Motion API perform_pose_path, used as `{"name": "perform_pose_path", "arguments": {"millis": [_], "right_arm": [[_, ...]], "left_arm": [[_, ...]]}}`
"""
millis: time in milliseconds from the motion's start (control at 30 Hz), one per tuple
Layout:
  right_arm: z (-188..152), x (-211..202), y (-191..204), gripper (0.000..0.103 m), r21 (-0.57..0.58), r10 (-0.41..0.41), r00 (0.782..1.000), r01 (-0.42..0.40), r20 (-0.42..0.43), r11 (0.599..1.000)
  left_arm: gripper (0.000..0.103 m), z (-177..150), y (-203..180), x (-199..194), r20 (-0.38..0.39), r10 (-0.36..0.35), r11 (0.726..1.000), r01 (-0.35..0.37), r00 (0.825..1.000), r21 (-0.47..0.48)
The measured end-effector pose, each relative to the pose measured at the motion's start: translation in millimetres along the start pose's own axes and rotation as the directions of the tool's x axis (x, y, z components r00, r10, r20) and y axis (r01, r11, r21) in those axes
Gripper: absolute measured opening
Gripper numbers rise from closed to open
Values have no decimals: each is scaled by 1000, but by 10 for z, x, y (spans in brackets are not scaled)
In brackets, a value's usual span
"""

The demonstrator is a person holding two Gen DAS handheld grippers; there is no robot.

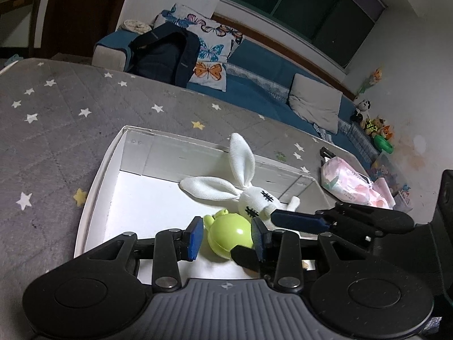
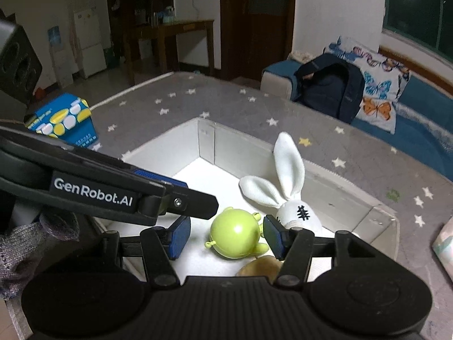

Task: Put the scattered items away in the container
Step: 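Carry the green toy with the left gripper and release it in the box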

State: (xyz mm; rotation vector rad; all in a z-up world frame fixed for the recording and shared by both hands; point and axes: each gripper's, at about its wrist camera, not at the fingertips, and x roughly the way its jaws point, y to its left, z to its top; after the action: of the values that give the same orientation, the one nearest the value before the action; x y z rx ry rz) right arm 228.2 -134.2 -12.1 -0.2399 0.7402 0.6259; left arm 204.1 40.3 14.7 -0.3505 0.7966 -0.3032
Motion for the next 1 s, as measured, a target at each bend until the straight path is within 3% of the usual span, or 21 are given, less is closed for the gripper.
{"name": "perform_pose_path", "arguments": {"millis": [567,667,1000], "right_arm": [[-493,-864,247,58,2,-45,986,45,159,999],[-642,-949,309,63,8,-46,984,45,170,999],[-1061,-871,383,64,80,-43,993,34,114,996]], "left_arm": [[39,-483,-286,-587,70,-55,998,52,996,37],[39,-611,-334,-601,54,-69,997,67,996,45],[39,-850,-460,-338,-46,-79,994,82,996,70]]}}
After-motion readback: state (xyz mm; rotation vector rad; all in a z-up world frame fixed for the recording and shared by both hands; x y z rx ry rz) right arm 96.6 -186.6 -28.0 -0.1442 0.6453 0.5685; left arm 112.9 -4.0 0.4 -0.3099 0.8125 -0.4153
